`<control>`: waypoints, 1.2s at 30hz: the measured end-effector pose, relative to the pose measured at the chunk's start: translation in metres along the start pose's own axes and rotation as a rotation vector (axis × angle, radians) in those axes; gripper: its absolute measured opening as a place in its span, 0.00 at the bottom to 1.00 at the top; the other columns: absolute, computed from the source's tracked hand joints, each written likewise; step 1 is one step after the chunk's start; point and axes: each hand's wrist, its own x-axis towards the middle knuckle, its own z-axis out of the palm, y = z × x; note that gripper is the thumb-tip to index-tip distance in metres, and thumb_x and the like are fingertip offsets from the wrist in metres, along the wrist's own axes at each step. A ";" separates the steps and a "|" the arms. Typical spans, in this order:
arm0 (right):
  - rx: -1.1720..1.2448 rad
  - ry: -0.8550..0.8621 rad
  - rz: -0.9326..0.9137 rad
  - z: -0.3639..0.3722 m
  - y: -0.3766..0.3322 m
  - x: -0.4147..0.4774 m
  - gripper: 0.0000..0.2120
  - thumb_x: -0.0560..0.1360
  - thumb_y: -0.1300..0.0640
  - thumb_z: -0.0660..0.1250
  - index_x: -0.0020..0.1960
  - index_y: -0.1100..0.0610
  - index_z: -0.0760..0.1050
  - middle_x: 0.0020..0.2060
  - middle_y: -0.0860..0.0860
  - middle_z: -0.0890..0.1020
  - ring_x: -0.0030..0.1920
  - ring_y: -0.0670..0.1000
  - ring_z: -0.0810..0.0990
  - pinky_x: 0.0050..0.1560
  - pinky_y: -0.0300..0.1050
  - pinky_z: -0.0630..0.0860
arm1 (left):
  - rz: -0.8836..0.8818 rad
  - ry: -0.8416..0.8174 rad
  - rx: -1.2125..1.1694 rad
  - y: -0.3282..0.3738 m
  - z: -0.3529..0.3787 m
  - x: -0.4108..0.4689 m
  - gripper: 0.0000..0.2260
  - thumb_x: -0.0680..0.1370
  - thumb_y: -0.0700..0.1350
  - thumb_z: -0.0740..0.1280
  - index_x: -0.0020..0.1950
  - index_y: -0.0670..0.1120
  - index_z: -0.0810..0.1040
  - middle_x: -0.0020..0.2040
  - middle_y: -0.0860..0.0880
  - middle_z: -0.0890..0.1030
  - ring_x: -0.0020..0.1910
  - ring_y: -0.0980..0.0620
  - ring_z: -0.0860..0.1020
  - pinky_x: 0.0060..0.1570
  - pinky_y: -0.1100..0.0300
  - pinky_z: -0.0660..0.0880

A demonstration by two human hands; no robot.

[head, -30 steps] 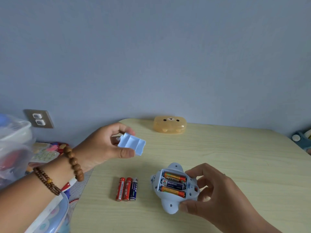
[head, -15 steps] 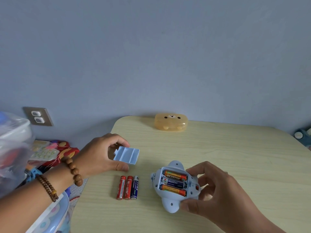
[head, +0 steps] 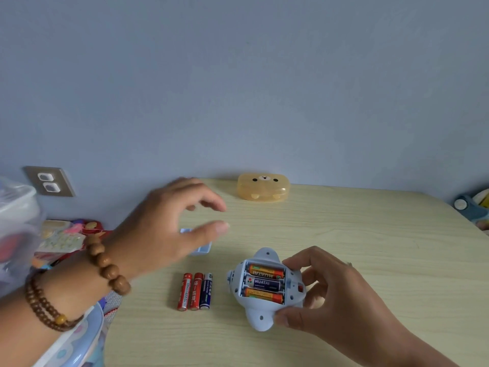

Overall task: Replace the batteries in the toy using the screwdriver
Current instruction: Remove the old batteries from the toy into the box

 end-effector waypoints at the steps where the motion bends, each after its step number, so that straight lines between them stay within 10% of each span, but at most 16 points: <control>1: 0.003 -0.004 -0.002 0.000 0.000 0.000 0.26 0.57 0.46 0.84 0.51 0.40 0.77 0.44 0.38 0.81 0.37 0.41 0.81 0.36 0.32 0.76 | 0.027 -0.081 -0.018 0.017 0.005 0.001 0.16 0.72 0.63 0.69 0.55 0.57 0.79 0.54 0.61 0.80 0.57 0.60 0.77 0.54 0.69 0.71; 24: 0.030 -0.020 -0.043 0.000 -0.004 0.002 0.25 0.58 0.52 0.85 0.50 0.44 0.78 0.43 0.38 0.81 0.34 0.37 0.79 0.34 0.31 0.74 | -0.183 -0.049 -0.084 0.067 0.088 -0.006 0.05 0.74 0.47 0.70 0.46 0.56 0.75 0.53 0.62 0.75 0.59 0.63 0.69 0.57 0.70 0.68; 30: -0.157 -0.293 0.024 -0.042 -0.023 0.016 0.25 0.63 0.42 0.81 0.56 0.36 0.75 0.47 0.35 0.82 0.43 0.30 0.80 0.41 0.30 0.77 | -0.177 -0.017 -0.127 0.064 0.090 -0.009 0.04 0.75 0.47 0.69 0.48 0.54 0.76 0.52 0.60 0.77 0.55 0.61 0.73 0.53 0.66 0.71; 36: -0.371 0.148 -0.181 -0.072 -0.019 0.135 0.19 0.73 0.46 0.73 0.63 0.42 0.76 0.58 0.39 0.80 0.56 0.40 0.79 0.54 0.39 0.76 | -0.165 -0.026 -0.145 0.061 0.091 -0.012 0.03 0.75 0.48 0.68 0.48 0.54 0.75 0.51 0.60 0.76 0.55 0.60 0.72 0.52 0.64 0.72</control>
